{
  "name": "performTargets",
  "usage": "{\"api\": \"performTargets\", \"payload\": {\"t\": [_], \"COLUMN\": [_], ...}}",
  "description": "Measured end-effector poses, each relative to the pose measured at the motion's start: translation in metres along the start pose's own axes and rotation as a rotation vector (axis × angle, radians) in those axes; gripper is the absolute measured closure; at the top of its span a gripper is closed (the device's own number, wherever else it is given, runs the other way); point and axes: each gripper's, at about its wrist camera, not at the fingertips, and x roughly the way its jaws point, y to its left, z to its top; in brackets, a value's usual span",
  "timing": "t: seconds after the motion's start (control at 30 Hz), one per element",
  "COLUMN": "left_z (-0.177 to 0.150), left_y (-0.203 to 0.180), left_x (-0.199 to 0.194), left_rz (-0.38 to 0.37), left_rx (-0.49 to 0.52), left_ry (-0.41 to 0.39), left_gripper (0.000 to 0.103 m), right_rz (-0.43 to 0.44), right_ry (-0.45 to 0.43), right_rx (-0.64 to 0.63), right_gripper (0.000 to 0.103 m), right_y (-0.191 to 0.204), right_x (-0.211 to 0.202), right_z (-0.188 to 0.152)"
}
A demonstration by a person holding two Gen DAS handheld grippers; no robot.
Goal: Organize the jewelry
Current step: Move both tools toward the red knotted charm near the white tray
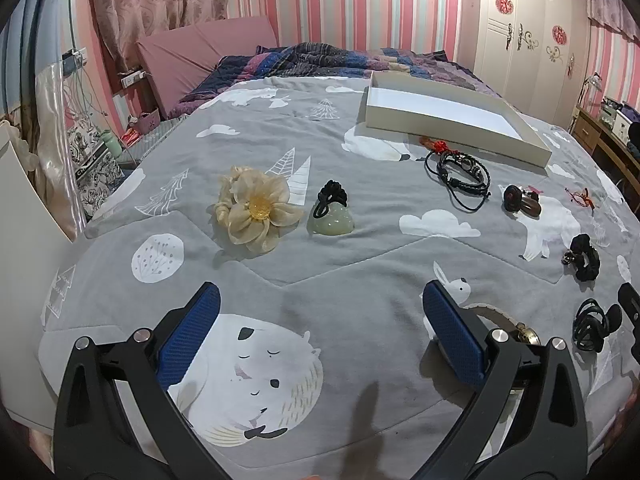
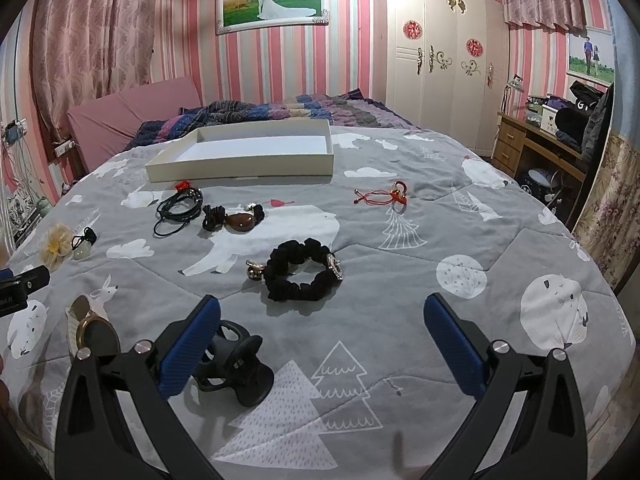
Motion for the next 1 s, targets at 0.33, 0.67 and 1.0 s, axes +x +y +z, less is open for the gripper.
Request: {"api": "performTargets", "payload": {"t": [0.33, 0.67, 1.0], "left_z": [0.003, 0.007, 0.021], "left_y": [-0.005, -0.011, -0.023], "left_x": [0.003, 0.01, 0.017], "left_rz": [0.002, -0.007, -0.032], "left_rx": [0.016, 0.027, 0.047], "left_ry": [0.002, 0.011, 0.007], "left_gripper": [0.003, 0.003, 0.003], "right_rz": [0.004, 0.012, 0.015], "right_ry": [0.01, 0.04, 0.016], "right_rx": [0.006, -0.003, -0.017], "right_gripper": [0.001, 0.001, 0.001], "right_y": [-0.001, 0.0, 0.002], "right_x": [0.005, 0.015, 0.017], "right_z": [0.0, 0.0, 0.017]}}
